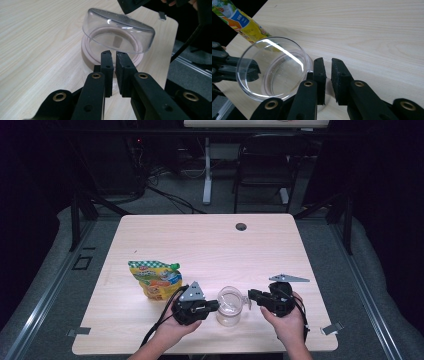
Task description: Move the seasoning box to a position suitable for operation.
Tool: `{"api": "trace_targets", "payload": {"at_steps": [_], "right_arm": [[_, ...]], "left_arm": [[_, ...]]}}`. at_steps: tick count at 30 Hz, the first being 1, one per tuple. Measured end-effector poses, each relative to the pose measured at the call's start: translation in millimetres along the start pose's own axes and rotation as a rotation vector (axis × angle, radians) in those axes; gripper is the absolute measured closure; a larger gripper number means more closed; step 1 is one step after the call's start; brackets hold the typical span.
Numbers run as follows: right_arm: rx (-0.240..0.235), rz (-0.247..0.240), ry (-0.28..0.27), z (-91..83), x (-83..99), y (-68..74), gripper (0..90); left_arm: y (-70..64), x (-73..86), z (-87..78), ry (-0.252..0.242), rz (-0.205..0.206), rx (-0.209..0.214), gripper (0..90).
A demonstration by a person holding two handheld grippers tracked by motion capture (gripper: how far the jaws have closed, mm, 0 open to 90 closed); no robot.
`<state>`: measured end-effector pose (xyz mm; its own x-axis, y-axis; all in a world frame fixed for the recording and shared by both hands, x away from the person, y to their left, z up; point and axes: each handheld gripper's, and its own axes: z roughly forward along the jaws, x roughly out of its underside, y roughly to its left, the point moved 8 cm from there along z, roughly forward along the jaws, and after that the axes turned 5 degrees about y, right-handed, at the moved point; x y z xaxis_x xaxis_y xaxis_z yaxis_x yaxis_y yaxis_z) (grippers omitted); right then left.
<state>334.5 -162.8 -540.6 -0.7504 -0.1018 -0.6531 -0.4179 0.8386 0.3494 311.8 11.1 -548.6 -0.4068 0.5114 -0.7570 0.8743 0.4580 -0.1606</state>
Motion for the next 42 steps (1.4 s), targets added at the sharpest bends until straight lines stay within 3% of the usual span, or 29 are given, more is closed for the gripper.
{"api": "trace_targets", "payload": {"at_steps": [4, 10, 14, 20, 25, 26, 27, 28, 33, 42], "right_arm": [[0.039, -0.030, -0.009, 0.7, -0.1, 1.9, 79.6], [0.029, -0.070, -0.004, -0.2, -5.2, 5.4, 76.3], [0.060, -0.114, -0.001, -4.8, -1.0, 6.5, 74.6], [0.059, -0.165, -0.087, -23.4, 13.1, 10.9, 72.0], [0.022, -0.153, -0.143, -26.2, 22.5, 13.7, 67.1], [0.028, -0.207, -0.135, -24.7, 28.3, 18.6, 63.0], [0.028, -0.207, -0.135, -24.7, 28.3, 18.6, 63.0], [0.037, -0.265, -0.146, -23.3, 31.0, 23.8, 60.4], [0.068, -0.341, -0.123, -16.4, 35.6, 28.3, 55.9], [0.082, -0.367, -0.136, -15.4, 37.9, 27.8, 46.7]], "left_arm": [[-0.8, -4.0, 1.4, 0.004, 0.002, -0.012, 84.9], [0.4, -7.5, 7.4, 0.014, -0.013, -0.015, 85.6], [0.4, -11.3, 9.3, 0.007, -0.015, -0.017, 85.6], [0.5, -12.3, 9.9, 0.000, -0.034, -0.013, 86.0], [-3.3, -14.1, 11.2, 0.002, -0.017, -0.010, 86.0], [-4.8, -16.8, 12.1, 0.000, -0.006, -0.019, 85.9], [-4.8, -16.8, 12.1, 0.000, -0.006, -0.019, 85.9], [-5.9, -18.1, 12.7, -0.001, 0.003, -0.019, 85.9], [-6.4, -16.9, 12.7, 0.010, 0.015, -0.014, 86.9], [-6.5, -20.6, 10.5, -0.012, 0.004, -0.010, 86.5]]}}
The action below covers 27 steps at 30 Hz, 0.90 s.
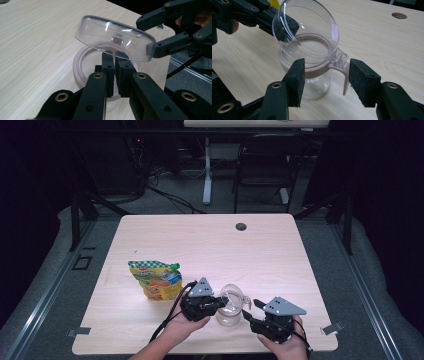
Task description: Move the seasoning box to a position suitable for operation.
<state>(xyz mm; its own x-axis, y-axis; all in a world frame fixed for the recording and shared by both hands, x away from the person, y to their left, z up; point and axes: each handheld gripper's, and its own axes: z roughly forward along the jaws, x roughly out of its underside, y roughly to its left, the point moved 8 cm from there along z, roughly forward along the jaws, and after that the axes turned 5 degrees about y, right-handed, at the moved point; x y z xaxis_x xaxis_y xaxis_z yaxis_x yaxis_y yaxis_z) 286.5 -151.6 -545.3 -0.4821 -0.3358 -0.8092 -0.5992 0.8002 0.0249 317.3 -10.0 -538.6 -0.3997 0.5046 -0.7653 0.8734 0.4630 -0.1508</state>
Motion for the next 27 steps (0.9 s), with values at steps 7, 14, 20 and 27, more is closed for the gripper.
{"api": "trace_targets", "payload": {"at_steps": [7, 14, 20, 27], "right_arm": [[-0.004, -0.020, 0.009, 5.7, -1.3, 3.8, 44.7], [0.028, -0.109, 0.002, 10.0, -6.2, 17.6, 42.6], [0.057, -0.128, 0.004, 16.5, -8.6, 20.4, 44.0], [0.035, -0.099, -0.008, 17.0, -9.6, 17.4, 44.0]], "left_arm": [[4.3, 3.7, -0.2, 0.008, -0.011, -0.008, 86.6], [3.3, 3.3, -6.7, -0.006, -0.015, -0.005, 86.4], [4.0, 6.6, -7.8, -0.002, -0.013, -0.013, 86.4], [8.3, 14.4, -4.7, 0.016, -0.024, -0.022, 87.8]]}}
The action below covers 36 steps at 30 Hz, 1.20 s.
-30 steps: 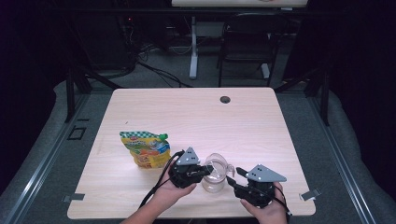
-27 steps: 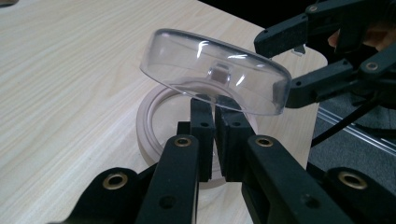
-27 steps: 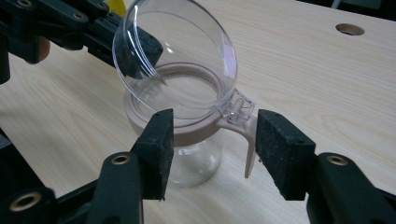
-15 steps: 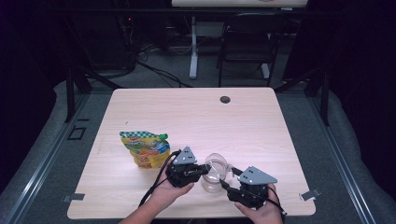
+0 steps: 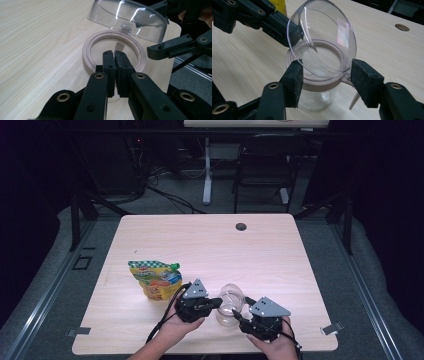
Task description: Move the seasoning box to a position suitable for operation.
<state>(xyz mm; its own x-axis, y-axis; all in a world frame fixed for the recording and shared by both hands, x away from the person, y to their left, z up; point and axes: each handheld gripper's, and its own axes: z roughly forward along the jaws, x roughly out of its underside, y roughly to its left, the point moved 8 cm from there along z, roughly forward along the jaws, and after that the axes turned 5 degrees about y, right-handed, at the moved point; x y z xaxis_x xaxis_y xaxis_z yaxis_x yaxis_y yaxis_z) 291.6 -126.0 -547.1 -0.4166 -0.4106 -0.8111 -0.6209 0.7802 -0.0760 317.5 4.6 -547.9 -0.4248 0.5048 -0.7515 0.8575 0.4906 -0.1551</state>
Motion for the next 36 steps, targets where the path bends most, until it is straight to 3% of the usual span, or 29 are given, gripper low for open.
{"api": "trace_targets", "payload": {"at_steps": [8, 15, 19, 24, 32, 36], "right_arm": [[-0.015, 0.019, -0.014, -2.7, -0.7, -1.4, 45.1], [-0.046, 0.095, -0.066, -9.9, -3.8, -7.5, 50.1], [-0.045, 0.104, -0.085, -15.9, -4.2, -10.9, 56.4], [-0.073, 0.173, -0.099, -20.9, -2.0, -17.4, 59.0], [-0.062, 0.208, -0.099, -25.4, 1.4, -23.0, 62.3], [-0.034, 0.229, -0.099, -29.3, 5.2, -28.7, 64.5]], "left_arm": [[-0.4, 2.4, 1.5, 0.006, 0.014, -0.004, 90.0], [-0.3, 3.2, 1.0, 0.005, 0.020, -0.005, 90.0], [-0.6, 2.7, 1.4, 0.004, 0.013, -0.004, 90.0], [-0.3, 3.0, 1.2, 0.004, 0.014, -0.001, 90.0], [-0.1, 3.3, 1.0, 0.005, 0.024, -0.005, 90.0], [-0.7, 3.2, 1.2, 0.006, 0.022, 0.002, 90.0]]}}
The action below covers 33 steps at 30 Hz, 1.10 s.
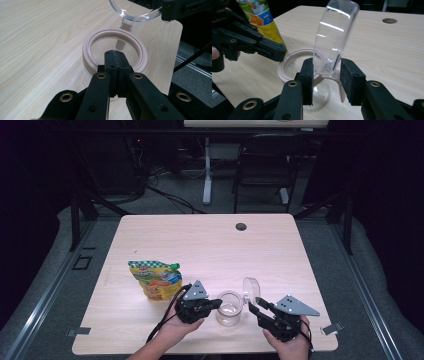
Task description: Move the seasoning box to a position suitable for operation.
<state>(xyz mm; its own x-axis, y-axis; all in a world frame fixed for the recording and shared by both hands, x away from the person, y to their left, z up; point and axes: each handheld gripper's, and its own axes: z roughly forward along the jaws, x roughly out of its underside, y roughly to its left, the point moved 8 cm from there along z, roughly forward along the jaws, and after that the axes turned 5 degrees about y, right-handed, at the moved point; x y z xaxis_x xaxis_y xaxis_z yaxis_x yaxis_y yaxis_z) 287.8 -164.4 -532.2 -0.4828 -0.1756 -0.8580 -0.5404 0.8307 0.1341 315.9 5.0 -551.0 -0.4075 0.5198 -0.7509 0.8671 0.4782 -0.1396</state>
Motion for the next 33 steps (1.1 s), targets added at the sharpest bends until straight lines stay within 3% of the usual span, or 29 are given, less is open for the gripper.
{"api": "trace_targets", "payload": {"at_steps": [5, 12, 14, 19, 29, 33], "right_arm": [[-0.038, 0.057, 0.003, 0.7, 2.7, -3.4, 65.4], [-0.035, 0.072, 0.019, 8.3, 4.8, -2.2, 65.9], [-0.040, 0.103, 0.026, 10.2, 5.2, -2.0, 65.7], [-0.019, 0.106, 0.046, 24.1, 7.9, -0.9, 62.9], [-0.039, 0.132, 0.062, 41.1, 7.1, -5.1, 68.4], [-0.097, 0.150, 0.063, 49.0, 2.7, -9.0, 70.7]], "left_arm": [[-1.3, 0.1, 0.1, -0.001, 0.002, 0.009, 90.0], [-2.1, 0.5, 0.1, -0.007, 0.000, -0.001, 90.0], [-2.2, 1.1, -0.2, -0.007, -0.001, -0.002, 90.0], [-0.9, 1.7, -0.1, -0.024, -0.033, 0.023, 90.0], [4.6, 6.7, -13.8, -0.024, -0.029, -0.047, 84.5], [9.9, 12.9, -20.0, -0.023, -0.035, -0.074, 82.2]]}}
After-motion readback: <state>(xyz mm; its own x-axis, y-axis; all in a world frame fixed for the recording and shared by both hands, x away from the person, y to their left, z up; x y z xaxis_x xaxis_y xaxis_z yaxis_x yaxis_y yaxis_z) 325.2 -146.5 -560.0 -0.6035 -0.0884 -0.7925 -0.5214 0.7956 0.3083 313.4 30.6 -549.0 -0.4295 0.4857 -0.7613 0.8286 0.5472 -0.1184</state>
